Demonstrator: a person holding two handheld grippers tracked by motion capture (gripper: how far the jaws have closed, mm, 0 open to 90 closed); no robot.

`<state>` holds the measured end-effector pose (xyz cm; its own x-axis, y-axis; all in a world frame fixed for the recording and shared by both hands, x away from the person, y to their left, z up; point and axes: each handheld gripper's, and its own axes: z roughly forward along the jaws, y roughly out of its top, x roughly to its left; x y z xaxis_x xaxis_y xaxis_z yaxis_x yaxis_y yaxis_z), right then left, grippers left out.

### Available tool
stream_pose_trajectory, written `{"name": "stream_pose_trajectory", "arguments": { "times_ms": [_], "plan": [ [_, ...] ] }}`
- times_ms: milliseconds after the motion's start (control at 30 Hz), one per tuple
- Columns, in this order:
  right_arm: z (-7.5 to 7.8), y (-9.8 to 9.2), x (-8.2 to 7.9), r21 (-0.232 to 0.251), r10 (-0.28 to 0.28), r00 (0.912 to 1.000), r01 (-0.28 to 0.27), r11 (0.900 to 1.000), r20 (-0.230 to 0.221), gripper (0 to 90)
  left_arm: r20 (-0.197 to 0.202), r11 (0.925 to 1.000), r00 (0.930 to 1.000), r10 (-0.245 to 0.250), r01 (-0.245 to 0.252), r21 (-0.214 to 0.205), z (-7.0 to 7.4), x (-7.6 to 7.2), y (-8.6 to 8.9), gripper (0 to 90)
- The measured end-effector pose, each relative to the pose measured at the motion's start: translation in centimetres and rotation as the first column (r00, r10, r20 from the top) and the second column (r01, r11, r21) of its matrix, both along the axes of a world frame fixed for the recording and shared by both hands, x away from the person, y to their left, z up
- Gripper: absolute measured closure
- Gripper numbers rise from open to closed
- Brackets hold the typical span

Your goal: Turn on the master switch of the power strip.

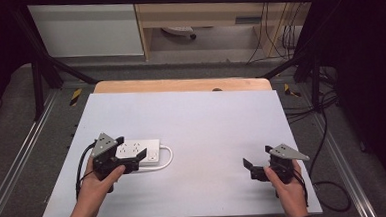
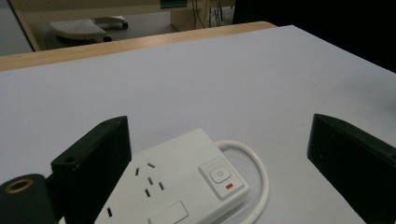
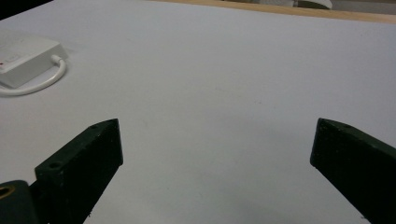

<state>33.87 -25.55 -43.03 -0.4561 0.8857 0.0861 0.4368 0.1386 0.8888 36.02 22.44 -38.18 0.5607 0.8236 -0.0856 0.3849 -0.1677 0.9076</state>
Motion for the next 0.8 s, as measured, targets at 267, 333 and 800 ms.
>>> {"name": "stream_pose_trajectory", "arguments": {
  "times_ms": [267, 333, 800],
  "plan": [
    [0.1, -0.1, 0.0, 0.002, -0.003, 1.0000, 0.003, 1.0000, 0.004, 2.5, -0.009, 0.9999, 0.9999, -0.012, 0.012, 0.002, -0.1, 0.6, -0.8, 6.7],
    [0.1, -0.1, 0.0, 0.002, -0.003, 1.0000, 0.003, 1.0000, 0.004, 2.5, -0.011, 0.9999, 0.9999, -0.012, 0.012, 0.006, -0.2, 0.7, -0.9, 6.9],
    [0.1, -0.2, 0.0, 0.003, -0.004, 1.0000, 0.004, 1.0000, 0.007, 2.6, -0.036, 0.9995, 0.9993, -0.013, 0.014, 0.028, -0.8, 1.5, -1.4, 7.2]
  ]
}}
